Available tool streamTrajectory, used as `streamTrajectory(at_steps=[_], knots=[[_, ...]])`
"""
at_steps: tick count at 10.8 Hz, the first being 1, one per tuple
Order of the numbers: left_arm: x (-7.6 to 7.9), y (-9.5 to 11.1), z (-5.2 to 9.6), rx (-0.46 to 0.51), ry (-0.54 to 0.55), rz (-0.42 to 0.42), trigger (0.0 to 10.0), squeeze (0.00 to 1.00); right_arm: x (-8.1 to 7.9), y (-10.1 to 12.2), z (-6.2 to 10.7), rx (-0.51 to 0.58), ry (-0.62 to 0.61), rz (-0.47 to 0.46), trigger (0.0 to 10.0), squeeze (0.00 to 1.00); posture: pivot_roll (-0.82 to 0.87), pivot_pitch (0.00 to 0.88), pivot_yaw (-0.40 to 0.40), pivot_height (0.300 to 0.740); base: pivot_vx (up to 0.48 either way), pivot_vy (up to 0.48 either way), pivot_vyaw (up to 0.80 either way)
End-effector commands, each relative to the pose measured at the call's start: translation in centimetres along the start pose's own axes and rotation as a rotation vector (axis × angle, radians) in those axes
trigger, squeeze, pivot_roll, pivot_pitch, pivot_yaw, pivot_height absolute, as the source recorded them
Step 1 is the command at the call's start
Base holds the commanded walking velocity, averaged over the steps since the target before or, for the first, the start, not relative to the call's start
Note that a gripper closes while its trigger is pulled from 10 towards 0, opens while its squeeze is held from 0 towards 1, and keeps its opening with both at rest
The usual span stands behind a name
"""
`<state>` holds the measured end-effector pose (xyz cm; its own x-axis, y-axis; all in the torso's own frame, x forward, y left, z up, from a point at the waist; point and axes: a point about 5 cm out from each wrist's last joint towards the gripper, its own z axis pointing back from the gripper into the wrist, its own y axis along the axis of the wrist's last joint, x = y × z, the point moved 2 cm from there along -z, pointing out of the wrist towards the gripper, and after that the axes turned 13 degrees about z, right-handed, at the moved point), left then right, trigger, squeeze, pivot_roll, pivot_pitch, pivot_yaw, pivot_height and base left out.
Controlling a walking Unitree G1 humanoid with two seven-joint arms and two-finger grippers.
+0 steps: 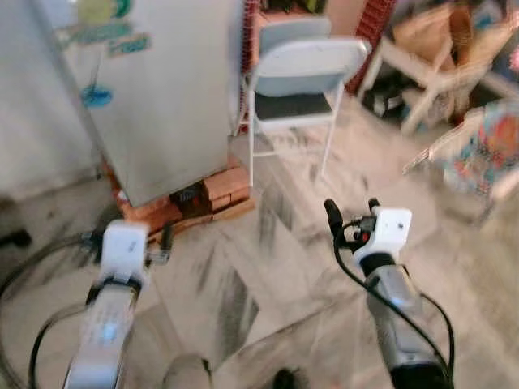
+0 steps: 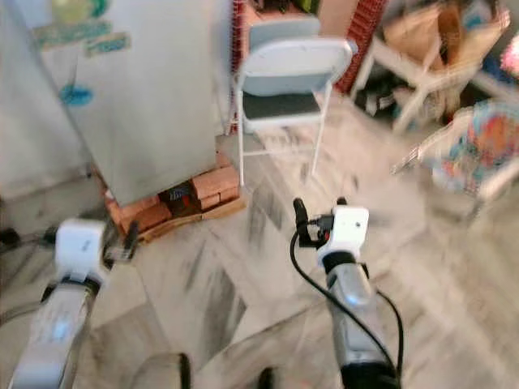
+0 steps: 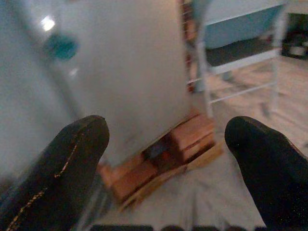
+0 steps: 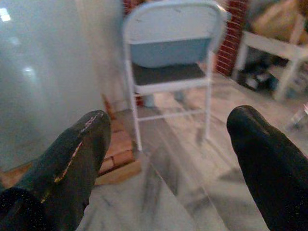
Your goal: Restocking fridge
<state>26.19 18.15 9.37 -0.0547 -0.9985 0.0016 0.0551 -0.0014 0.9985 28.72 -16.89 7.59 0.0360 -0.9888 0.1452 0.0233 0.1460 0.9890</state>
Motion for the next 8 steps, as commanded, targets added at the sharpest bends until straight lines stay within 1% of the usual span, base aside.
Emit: streamTrajectory(at_steps=[1, 2, 3, 4, 5, 6, 7, 8], knots=[[0.7, -0.7, -0.2, -0.038, -0.046, -0.01, 10.0, 0.0, 1.2, 0.1, 0.5, 0.008, -0.064, 0.008, 10.0, 0.0, 0.1, 0.103, 0.034, 0.74, 0.0, 0.0, 0.0], [0.8, -0.6, -0.7, -0.037, -0.058, -0.013, 10.0, 0.0, 1.5, -0.1, 1.1, 0.004, -0.093, 0.007, 10.0, 0.0, 0.09, 0.103, 0.04, 0.74, 0.0, 0.0, 0.0], [0.8, -0.6, -1.3, -0.039, -0.037, 0.02, 10.0, 0.0, 1.4, -0.2, 1.5, -0.005, -0.088, 0.014, 10.0, 0.0, 0.07, 0.097, 0.02, 0.74, 0.0, 0.0, 0.0], [0.8, -0.5, -1.5, -0.036, -0.031, 0.031, 10.0, 0.0, 1.0, -0.2, 1.4, -0.007, -0.061, 0.028, 10.0, 0.0, 0.07, 0.095, -0.001, 0.74, 0.0, 0.0, 0.0], [0.6, -0.4, -1.6, -0.028, -0.02, 0.028, 10.0, 0.0, 0.6, 0.1, 1.1, -0.002, -0.032, 0.039, 10.0, 0.0, 0.08, 0.095, -0.014, 0.74, 0.0, 0.322, 0.0], [0.2, -0.6, -1.5, -0.028, 0.0, 0.033, 10.0, 0.0, 0.5, 0.4, 0.6, 0.002, -0.015, 0.042, 10.0, 0.0, 0.1, 0.108, -0.029, 0.74, 0.0, 0.259, 0.0], [-0.1, -0.7, -0.9, -0.043, 0.017, 0.037, 10.0, 0.0, 0.7, 0.3, 0.4, -0.007, -0.018, 0.038, 10.0, 0.0, 0.11, 0.119, -0.035, 0.74, 0.0, 0.322, 0.0], [0.0, -0.8, -0.6, -0.047, 0.002, 0.03, 10.0, 0.0, 0.7, 0.3, 0.6, -0.01, -0.015, 0.039, 10.0, 0.0, 0.12, 0.12, -0.038, 0.74, 0.0, 0.375, 0.0]])
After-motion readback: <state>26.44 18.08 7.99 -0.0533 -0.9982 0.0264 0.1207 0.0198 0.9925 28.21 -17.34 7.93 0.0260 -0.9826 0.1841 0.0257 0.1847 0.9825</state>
